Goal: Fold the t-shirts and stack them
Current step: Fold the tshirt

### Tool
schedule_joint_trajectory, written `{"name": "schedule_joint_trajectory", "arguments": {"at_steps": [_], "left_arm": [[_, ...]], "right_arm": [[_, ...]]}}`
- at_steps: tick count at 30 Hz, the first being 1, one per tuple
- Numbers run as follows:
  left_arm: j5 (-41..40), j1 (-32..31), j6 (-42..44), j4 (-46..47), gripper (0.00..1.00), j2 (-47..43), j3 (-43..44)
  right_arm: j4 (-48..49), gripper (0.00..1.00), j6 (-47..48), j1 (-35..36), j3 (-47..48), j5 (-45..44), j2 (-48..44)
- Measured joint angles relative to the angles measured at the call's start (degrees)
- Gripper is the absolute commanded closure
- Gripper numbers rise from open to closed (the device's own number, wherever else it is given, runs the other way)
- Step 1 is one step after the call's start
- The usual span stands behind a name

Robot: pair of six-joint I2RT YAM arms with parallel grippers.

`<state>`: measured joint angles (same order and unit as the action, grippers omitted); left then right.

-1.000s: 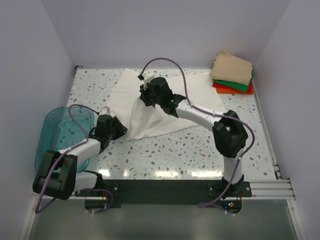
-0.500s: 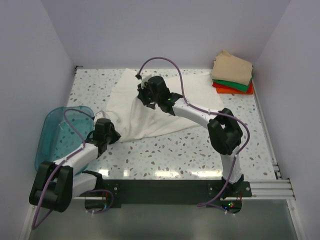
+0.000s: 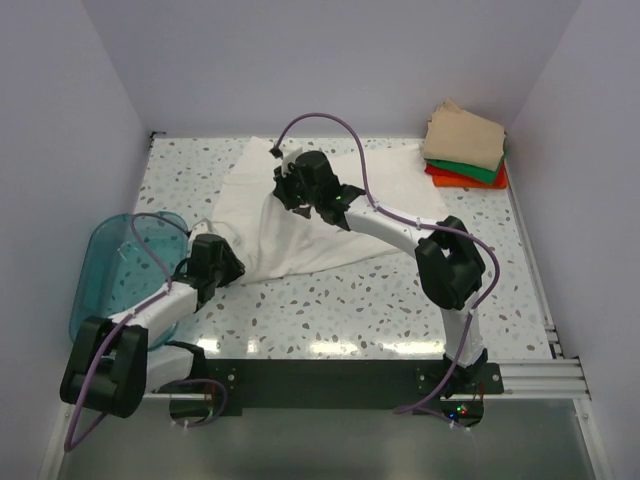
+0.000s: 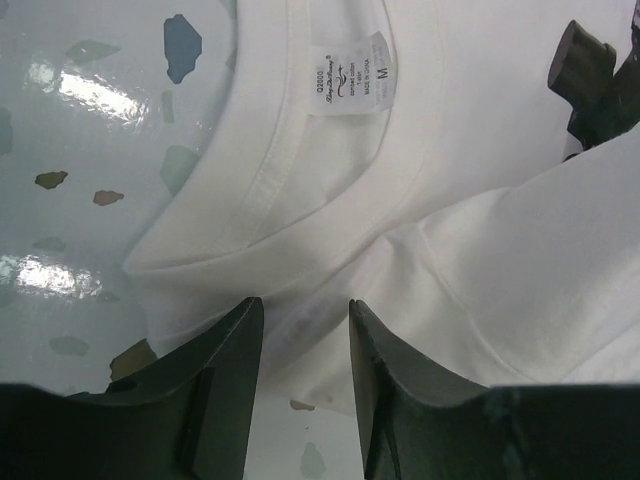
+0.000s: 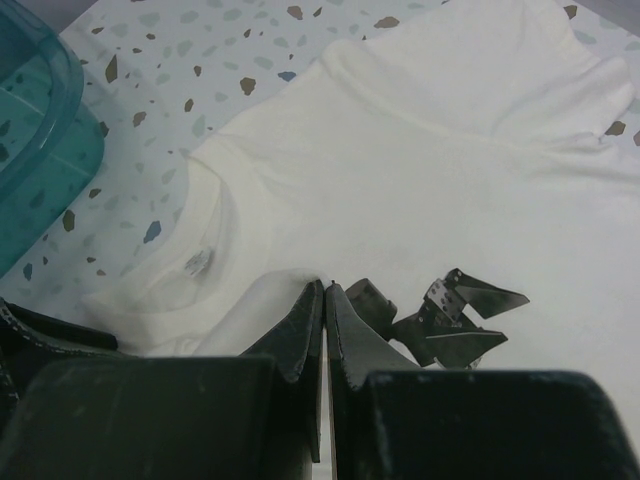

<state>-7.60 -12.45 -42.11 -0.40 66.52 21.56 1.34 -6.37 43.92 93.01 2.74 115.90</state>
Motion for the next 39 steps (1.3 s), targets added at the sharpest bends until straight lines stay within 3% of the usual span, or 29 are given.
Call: {"name": "schedule_joint_trajectory", "arguments": {"at_steps": [10, 26, 33, 39], "left_arm": [[0.7, -0.8, 1.2, 2.6, 0.67, 4.8, 1.9], [-2.2, -3.5, 1.3, -1.5, 0.73, 5.0, 3.5], [-2.6, -4.2, 1.4, -1.9, 0.97, 5.7, 4.2], [-3.1, -4.2, 1.4, -3.6, 1.00, 3.4, 4.3]], "right_arm": [[0.0, 0.99, 0.0, 0.0, 0.4, 0.1, 0.6], [0.0, 0.99, 0.0, 0.0, 0.6, 0.1, 1.1], [0.0, 0.99, 0.0, -0.1, 1.4, 0.1, 1.7], [0.0, 0.99, 0.0, -0.1, 1.8, 0.0, 2.6]]}}
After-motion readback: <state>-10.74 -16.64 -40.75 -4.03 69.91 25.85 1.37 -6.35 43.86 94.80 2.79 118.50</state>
